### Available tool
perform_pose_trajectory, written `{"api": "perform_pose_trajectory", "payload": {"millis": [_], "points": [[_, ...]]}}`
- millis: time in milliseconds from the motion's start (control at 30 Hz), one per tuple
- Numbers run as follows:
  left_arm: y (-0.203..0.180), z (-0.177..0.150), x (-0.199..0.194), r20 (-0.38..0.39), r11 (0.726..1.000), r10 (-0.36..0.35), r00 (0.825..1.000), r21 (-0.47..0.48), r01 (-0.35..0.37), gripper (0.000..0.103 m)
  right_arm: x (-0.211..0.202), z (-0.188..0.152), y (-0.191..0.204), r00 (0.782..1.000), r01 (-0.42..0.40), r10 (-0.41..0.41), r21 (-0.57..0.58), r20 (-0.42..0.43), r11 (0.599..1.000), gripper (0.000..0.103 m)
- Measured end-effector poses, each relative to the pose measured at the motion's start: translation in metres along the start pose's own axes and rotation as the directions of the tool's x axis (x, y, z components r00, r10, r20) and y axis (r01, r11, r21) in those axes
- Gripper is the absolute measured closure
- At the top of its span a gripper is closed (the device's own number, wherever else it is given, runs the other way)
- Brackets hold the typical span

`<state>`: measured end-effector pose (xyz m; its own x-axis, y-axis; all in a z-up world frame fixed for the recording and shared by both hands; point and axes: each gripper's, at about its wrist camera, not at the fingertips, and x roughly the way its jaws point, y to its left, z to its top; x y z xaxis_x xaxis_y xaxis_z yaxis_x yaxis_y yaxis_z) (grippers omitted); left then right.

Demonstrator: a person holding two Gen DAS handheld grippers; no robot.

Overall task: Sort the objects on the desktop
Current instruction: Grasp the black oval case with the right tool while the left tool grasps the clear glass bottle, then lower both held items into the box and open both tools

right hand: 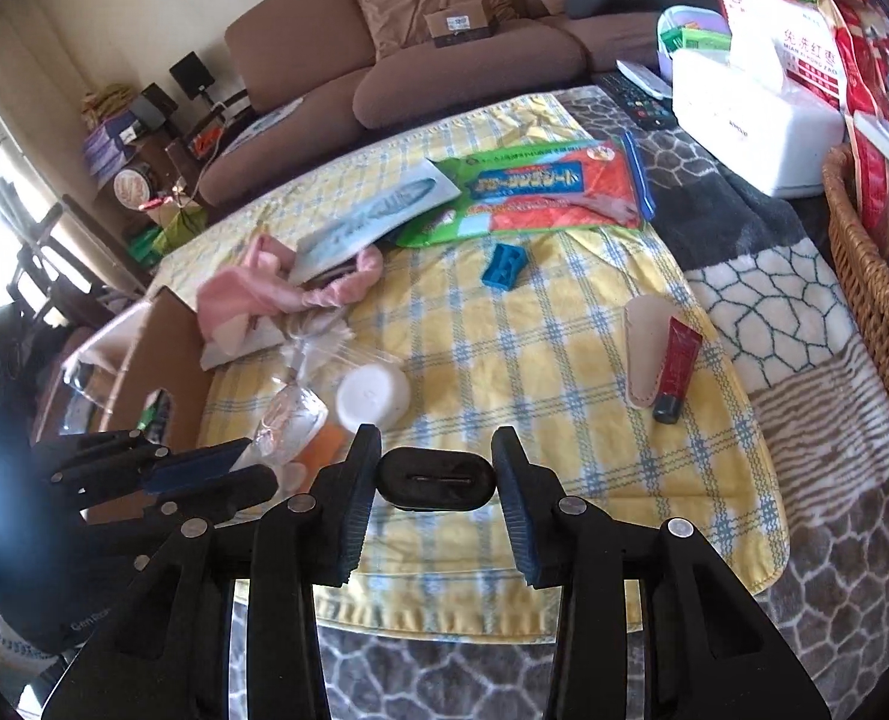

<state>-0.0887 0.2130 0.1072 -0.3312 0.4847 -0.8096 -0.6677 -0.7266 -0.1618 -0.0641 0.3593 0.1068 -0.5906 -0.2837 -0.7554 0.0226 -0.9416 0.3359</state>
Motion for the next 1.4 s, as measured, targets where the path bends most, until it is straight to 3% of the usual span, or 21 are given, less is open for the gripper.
{"api": "perform_pose_trajectory", "payload": {"millis": [167,333,500,667,867,967,1033,1100,1233,1400], "points": [[0.047,-0.014,-0.09,0.058,0.999,0.041,0.997,-0.025,-0.04,0.09,-0.027,0.012,0.067,0.996,-0.081,0.083,-0.068,0.036,0.994,0.064],[0.119,-0.054,-0.159,0.076,0.985,0.144,0.987,-0.109,-0.136,0.09,-0.027,0.018,0.163,0.987,-0.159,0.163,-0.182,0.008,0.97,0.064],[0.185,-0.102,-0.202,0.087,0.958,0.196,0.977,-0.229,-0.172,0.09,0.014,0.01,0.256,0.979,-0.204,0.189,-0.276,-0.083,0.939,0.064],[0.226,-0.134,-0.216,0.081,0.944,0.204,0.976,-0.282,-0.174,0.09,0.079,-0.004,0.318,0.97,-0.203,0.15,-0.307,-0.189,0.93,0.064],[0.254,-0.153,-0.217,0.094,0.937,0.172,0.981,-0.322,-0.134,0.09,0.146,-0.013,0.359,0.955,-0.162,0.064,-0.327,-0.291,0.931,0.064],[0.261,-0.156,-0.214,0.1,0.935,0.157,0.983,-0.335,-0.115,0.09,0.17,-0.011,0.367,0.948,-0.157,0.061,-0.294,-0.312,0.943,0.063],[0.266,-0.157,-0.211,0.095,0.933,0.155,0.983,-0.34,-0.114,0.09,0.181,-0.008,0.371,0.948,-0.116,0.016,-0.297,-0.319,0.948,0.054],[0.271,-0.157,-0.208,0.093,0.931,0.148,0.985,-0.349,-0.107,0.09,0.181,-0.006,0.371,0.956,-0.085,-0.007,-0.298,-0.294,0.951,0.049],[0.279,-0.149,-0.2,0.06,0.932,0.151,0.987,-0.341,-0.122,0.09,0.16,0.0,0.365,0.968,-0.117,0.046,-0.283,-0.245,0.952,0.048],[0.278,-0.127,-0.178,-0.093,0.95,0.176,0.98,-0.247,-0.194,0.09,0.126,0.005,0.357,0.978,-0.12,0.057,-0.318,-0.2,0.94,0.042]]}}
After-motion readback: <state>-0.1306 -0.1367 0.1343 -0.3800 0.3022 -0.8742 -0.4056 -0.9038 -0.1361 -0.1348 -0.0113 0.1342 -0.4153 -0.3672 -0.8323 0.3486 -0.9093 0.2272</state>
